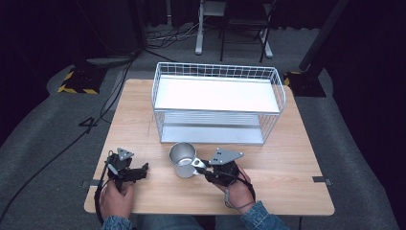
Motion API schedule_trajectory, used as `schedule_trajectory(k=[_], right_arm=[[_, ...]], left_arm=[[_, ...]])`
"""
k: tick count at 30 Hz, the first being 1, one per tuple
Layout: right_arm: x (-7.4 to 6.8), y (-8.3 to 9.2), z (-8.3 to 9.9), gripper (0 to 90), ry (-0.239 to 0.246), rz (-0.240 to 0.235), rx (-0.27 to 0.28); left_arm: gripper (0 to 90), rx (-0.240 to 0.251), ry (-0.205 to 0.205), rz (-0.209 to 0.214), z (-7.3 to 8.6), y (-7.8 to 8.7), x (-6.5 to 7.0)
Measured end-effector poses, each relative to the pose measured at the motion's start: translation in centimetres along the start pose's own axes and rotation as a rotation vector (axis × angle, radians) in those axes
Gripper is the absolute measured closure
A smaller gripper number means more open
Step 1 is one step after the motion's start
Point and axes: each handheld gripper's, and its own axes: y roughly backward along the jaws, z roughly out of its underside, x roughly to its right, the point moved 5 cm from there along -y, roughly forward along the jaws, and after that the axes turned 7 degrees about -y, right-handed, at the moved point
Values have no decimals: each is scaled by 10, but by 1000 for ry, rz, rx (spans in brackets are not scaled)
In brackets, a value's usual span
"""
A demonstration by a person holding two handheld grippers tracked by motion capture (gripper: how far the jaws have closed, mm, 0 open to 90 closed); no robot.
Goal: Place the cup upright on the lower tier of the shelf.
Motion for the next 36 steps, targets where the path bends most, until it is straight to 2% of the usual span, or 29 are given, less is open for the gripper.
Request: schedule_trajectory(k=[6,17,27,36], right_arm=[[8,8,-6,720,-13,22,27],[30,23,-18,720,-56,75,67],[46,27,-26,719,-83,112,83],[69,30,-30,720,-103,177,96]], left_arm=[[96,0,0,0,0,0,0],[95,0,0,0,0,0,0],[95,0,0,0,0,0,0],[96,0,0,0,0,0,0]])
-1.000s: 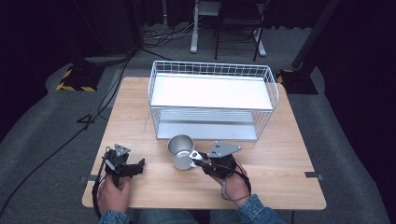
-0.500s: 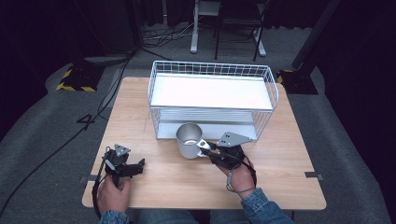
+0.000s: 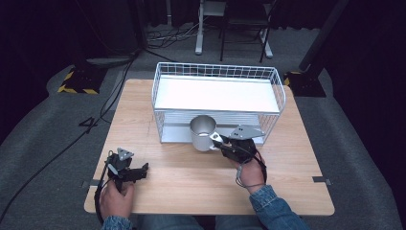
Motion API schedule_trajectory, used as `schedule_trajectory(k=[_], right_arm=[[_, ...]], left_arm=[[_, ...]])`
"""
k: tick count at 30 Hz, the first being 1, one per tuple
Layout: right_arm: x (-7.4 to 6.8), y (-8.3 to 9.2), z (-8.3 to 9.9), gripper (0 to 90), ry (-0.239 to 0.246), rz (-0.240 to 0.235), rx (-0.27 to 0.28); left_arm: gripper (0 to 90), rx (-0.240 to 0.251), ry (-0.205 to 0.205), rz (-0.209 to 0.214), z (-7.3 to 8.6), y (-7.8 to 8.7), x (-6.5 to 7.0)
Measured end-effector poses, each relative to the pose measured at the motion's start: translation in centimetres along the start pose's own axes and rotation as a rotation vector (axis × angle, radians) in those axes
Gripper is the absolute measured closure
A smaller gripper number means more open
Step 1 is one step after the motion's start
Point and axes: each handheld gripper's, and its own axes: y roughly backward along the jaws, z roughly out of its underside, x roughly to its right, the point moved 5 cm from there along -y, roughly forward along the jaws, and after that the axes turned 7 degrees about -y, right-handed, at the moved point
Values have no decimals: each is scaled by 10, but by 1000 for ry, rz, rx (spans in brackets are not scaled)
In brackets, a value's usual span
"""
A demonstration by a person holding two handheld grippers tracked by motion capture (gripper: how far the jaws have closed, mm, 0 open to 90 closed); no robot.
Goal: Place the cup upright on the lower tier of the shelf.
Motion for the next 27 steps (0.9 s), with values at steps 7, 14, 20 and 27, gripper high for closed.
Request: schedule_trajectory(k=[7,14,20,27], right_arm=[[21,-1,-3,719,-30,58,14],[42,2,-3,719,-62,121,32],[59,4,0,719,-77,175,40],[75,1,5,719,-98,232,42]], left_arm=[[95,0,0,0,0,0,0],[96,0,0,0,0,0,0],[95,0,0,0,0,0,0],[96,0,0,0,0,0,0]])
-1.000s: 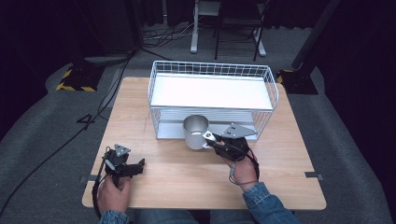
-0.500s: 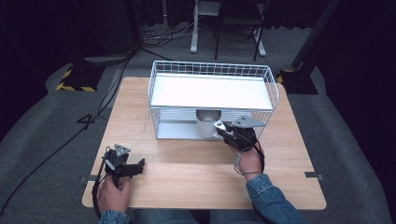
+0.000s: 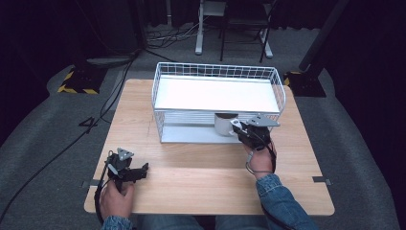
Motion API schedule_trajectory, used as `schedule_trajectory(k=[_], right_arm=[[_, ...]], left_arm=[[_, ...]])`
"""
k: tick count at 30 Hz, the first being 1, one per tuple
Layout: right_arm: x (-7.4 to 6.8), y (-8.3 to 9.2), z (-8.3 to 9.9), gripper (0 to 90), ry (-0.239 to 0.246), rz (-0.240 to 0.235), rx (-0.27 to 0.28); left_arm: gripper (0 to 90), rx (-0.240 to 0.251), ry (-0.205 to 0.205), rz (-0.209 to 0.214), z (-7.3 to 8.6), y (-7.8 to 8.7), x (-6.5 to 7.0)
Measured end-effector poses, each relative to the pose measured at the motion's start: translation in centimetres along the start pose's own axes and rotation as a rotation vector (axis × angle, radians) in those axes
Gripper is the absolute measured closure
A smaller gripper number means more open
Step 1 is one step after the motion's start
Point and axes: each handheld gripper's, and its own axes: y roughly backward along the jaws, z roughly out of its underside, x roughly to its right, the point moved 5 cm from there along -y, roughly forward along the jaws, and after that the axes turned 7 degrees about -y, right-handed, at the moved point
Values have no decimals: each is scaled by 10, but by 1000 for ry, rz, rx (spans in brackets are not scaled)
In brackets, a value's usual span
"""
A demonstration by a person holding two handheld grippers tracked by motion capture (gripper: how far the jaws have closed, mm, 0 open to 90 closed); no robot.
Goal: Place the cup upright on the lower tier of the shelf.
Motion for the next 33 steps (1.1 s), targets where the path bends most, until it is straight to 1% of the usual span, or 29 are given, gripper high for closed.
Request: schedule_trajectory(k=[8,13,17,18,21,23,26,29,30,31,33], right_arm=[[15,-2,8,719,-17,57,2],[19,-5,12,719,-25,66,-7],[22,-10,17,718,-34,67,-21],[23,-10,18,718,-49,64,-15],[24,-11,18,718,-52,63,-17],[24,-11,18,718,-45,63,-20],[25,-11,20,717,-54,58,-26],[26,-14,23,714,-68,50,-40],[27,-14,24,713,-80,46,-44],[27,-14,25,713,-86,42,-38],[27,-14,25,711,-78,47,-38]], left_arm=[[95,0,0,0,0,0,0],[96,0,0,0,0,0,0],[95,0,0,0,0,0,0],[96,0,-1,0,0,0,0],[96,0,0,0,0,0,0],[95,0,0,0,0,0,0],[95,0,0,0,0,0,0],[95,0,0,0,0,0,0],[96,0,-1,0,0,0,0],[96,0,0,0,0,0,0],[96,0,-1,0,0,0,0]])
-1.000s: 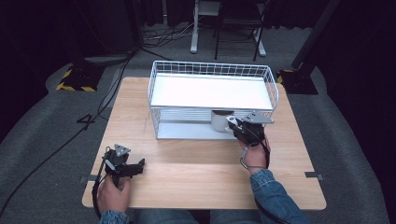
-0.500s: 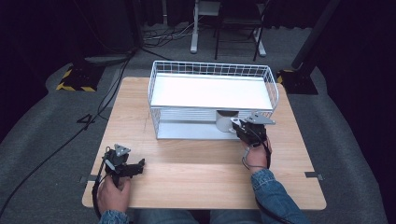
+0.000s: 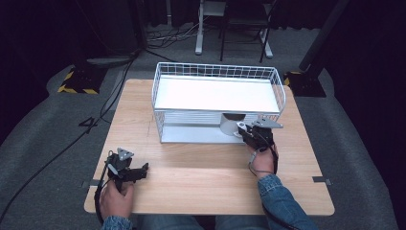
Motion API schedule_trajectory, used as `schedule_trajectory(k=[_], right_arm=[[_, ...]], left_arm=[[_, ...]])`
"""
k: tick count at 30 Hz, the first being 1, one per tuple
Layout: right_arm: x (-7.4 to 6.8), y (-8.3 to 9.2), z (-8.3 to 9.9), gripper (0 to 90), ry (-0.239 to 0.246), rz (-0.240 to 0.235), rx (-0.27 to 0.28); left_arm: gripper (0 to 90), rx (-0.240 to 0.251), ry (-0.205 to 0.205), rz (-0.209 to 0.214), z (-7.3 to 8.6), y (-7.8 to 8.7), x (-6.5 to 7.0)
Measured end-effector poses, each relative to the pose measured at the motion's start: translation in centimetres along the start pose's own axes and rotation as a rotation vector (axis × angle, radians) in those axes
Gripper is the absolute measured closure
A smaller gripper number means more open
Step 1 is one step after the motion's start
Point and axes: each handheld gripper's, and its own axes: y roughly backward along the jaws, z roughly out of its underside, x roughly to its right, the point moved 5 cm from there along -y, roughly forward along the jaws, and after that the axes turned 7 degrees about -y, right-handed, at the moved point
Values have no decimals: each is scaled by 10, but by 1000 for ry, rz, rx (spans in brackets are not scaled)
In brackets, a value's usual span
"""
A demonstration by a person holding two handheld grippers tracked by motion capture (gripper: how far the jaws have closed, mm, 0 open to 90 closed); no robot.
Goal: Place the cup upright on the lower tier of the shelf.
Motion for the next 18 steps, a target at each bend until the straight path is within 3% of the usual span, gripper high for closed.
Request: schedule_trajectory(k=[9,18], right_arm=[[0,-1,-1,697,0,-2,-5],[-4,5,-5,499,5,-32,5]], left_arm=[[96,0,1,0,0,0,0],[95,0,0,0,0,0,0]])
